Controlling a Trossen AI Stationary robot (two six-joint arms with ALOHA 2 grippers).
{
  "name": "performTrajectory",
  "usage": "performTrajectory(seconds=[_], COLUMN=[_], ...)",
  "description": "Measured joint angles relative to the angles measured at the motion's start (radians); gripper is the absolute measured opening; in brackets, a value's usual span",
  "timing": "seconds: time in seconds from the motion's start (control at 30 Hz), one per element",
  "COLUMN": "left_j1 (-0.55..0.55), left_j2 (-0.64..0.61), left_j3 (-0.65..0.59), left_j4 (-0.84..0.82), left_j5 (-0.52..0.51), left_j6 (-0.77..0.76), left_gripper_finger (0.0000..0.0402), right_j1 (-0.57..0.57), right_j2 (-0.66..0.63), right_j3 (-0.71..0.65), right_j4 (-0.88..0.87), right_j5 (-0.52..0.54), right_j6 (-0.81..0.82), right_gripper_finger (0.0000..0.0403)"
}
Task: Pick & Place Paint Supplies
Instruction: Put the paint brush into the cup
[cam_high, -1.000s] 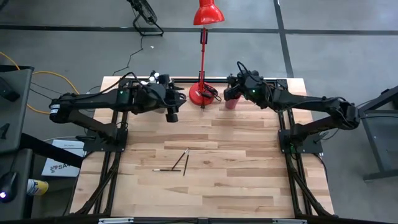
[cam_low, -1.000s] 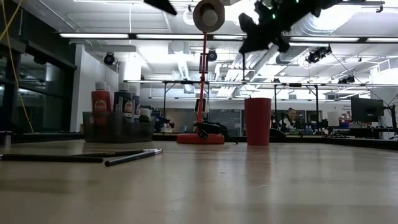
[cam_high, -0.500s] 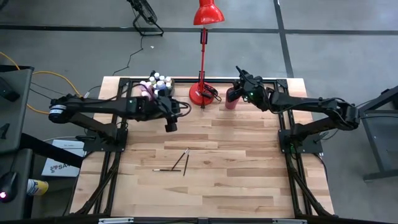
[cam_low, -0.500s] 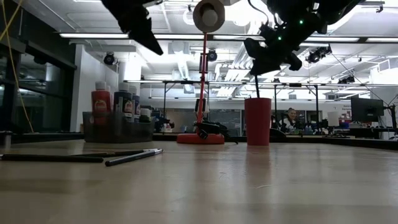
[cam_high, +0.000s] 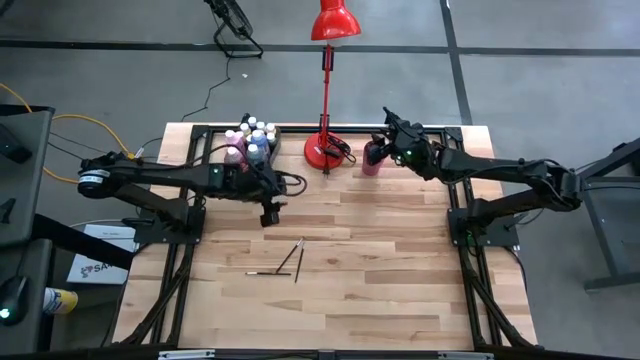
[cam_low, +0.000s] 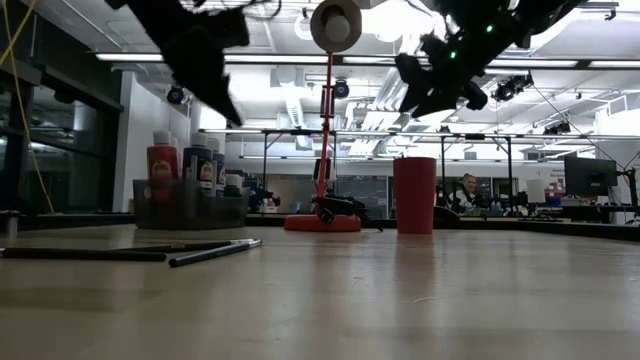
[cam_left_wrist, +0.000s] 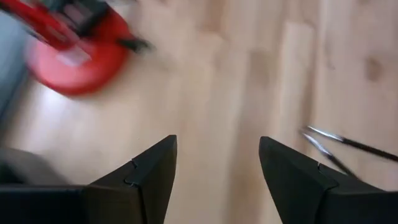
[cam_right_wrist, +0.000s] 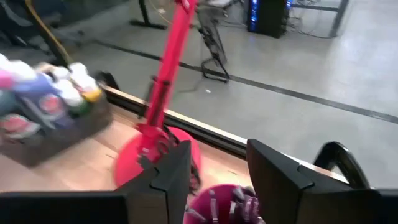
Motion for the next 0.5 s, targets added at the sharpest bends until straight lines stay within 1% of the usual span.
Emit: performTrajectory(seconds=[0.1, 0.2, 0.33, 0.43, 0.5], left_j1=[0.000, 0.000, -0.031, -0.078, -0.123], left_j2=[0.024, 0.061, 0.115, 0.134, 0.135], left_j3=[-0.046, -0.067, -0.067, -0.067, -0.067], left_j4=[-0.001, 0.001, 0.019, 0.000, -0.016], left_j5=[0.099, 0.163, 0.225, 0.268, 0.302], left_j6=[-0.134, -0.246, -0.260, -0.262, -0.223], left_gripper_finger=[0.0222, 0.0222, 0.0222, 0.0222, 0.0222], right_j1=[0.019, 0.036, 0.050, 0.056, 0.056], right_j2=[-0.032, -0.060, -0.084, -0.092, -0.098], right_j3=[0.000, 0.000, 0.000, 0.000, 0.000], right_j4=[-0.015, -0.021, -0.027, -0.040, -0.048], right_j5=[-0.004, -0.004, -0.004, -0.006, -0.033], right_j6=[0.002, 0.001, 0.000, 0.001, 0.001], right_gripper_finger=[0.0153, 0.0152, 0.0150, 0.0150, 0.0150])
